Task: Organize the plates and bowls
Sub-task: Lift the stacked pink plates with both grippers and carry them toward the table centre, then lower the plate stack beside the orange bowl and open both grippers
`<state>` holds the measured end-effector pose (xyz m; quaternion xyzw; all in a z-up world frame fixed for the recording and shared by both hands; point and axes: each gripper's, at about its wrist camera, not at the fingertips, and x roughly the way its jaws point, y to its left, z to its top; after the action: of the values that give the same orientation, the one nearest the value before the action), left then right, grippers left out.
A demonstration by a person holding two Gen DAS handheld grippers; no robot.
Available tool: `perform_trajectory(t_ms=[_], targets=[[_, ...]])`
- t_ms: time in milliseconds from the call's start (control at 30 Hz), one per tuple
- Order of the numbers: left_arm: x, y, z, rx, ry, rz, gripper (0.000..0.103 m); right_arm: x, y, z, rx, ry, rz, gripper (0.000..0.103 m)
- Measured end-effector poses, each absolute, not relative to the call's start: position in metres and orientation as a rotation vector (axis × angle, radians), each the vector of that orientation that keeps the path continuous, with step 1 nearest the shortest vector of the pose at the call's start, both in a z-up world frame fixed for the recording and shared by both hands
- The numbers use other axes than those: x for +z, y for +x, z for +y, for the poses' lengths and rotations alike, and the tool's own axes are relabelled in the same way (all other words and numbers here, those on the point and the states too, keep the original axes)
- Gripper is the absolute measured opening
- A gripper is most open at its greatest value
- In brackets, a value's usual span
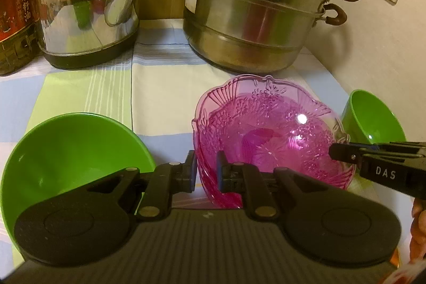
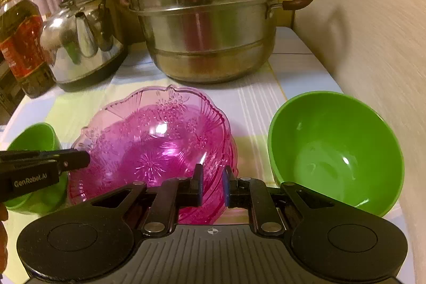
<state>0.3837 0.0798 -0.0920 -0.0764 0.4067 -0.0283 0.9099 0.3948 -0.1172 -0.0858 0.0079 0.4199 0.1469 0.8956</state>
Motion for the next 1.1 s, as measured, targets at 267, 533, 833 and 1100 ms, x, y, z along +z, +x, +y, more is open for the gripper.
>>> perform_trajectory(t_ms=[267,533,833,1100], targets=[[-0.096,0.385,0.078,-0.057,-0.15,0.847,0.013,-0.089,0.395,-0.117,0.298,0.007,0.871,0.015],[-0.095,0.386,0.082,-0.019,-0.154,0.84,0.02,-0.092,0.393,-0.12,0.285,0.007,0.856,0.043],[-0.089,0.382,0.082,-0.026,-0.155,0.818,0.02,-0.08,0.392,-0.127,0.287,0.053,0.824,0.045],[-0.081,0.376,0.082,-0.037,-0.166,0.806,0.02,-0.074,0.387,-0.135,0.285,0.082,0.82,0.045]])
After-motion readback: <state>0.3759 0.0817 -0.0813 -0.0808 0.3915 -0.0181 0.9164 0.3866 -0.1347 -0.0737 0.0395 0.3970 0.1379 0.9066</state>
